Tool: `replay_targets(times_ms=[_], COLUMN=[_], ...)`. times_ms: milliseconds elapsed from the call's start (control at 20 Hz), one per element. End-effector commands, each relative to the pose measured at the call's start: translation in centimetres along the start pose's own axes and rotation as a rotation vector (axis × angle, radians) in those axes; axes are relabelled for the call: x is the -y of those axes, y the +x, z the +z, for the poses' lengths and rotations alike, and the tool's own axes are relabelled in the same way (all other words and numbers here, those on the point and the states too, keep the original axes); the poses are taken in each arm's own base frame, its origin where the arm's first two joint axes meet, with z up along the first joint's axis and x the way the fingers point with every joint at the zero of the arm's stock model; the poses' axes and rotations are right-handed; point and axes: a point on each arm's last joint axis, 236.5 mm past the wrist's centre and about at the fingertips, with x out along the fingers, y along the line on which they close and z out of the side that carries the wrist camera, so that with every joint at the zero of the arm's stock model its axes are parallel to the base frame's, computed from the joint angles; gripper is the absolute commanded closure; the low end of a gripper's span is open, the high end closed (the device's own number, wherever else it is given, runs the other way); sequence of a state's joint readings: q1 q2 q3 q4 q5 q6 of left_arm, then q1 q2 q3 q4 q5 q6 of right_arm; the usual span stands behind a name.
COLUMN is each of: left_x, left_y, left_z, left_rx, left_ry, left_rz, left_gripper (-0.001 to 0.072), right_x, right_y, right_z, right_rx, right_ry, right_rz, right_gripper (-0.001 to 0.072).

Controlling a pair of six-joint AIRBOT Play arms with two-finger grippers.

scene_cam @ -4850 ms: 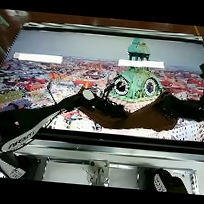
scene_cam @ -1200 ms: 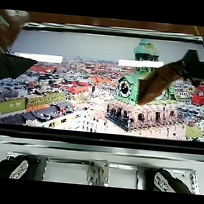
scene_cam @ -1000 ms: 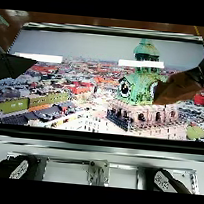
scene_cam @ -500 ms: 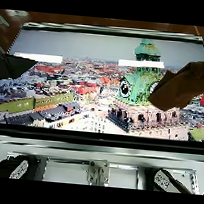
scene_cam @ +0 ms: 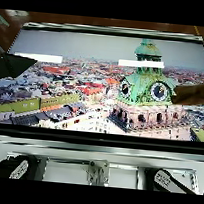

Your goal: Fold the shirts.

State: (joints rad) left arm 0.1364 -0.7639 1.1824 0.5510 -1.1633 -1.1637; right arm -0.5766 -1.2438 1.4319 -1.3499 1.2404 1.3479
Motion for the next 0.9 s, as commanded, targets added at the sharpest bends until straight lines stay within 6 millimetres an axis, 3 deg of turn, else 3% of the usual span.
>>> replay_targets(times_ms=[0, 250, 600, 700, 800, 850], left_x=[-0.2, -0.2, -0.2, -0.2, -0.2, -0.2], left_y=[0.0, 0.0, 0.0, 0.0, 0.0, 0.0], left_z=[0.4, 0.4, 0.4, 0.4, 0.4, 0.4], left_rx=[0.018, 0.018, 0.018, 0.018, 0.017, 0.018], left_ry=[0.000, -0.001, -0.002, -0.010, -0.021, -0.021], left_rz=[0.009, 0.008, 0.007, 0.007, 0.007, 0.007], left_gripper=[0.0663, 0.0663, 0.0663, 0.0663, 0.0663, 0.0663], right_x=[5.8, 10.9, 10.1, 10.9, 11.7, 12.0], right_y=[1.3, -0.1, 2.3, 2.2, 2.5, 2.7], right_z=[-8.1, -17.2, -27.9, -30.2, -30.8, -30.6], right_rx=[-0.293, -0.559, -0.813, -0.867, -0.865, -0.849], right_ry=[0.219, 0.382, 0.467, 0.438, 0.415, 0.412], right_rz=[-0.110, -0.224, -0.206, -0.254, -0.289, -0.297], right_gripper=[0.0652, 0.0652, 0.0652, 0.0651, 0.0638, 0.0575])
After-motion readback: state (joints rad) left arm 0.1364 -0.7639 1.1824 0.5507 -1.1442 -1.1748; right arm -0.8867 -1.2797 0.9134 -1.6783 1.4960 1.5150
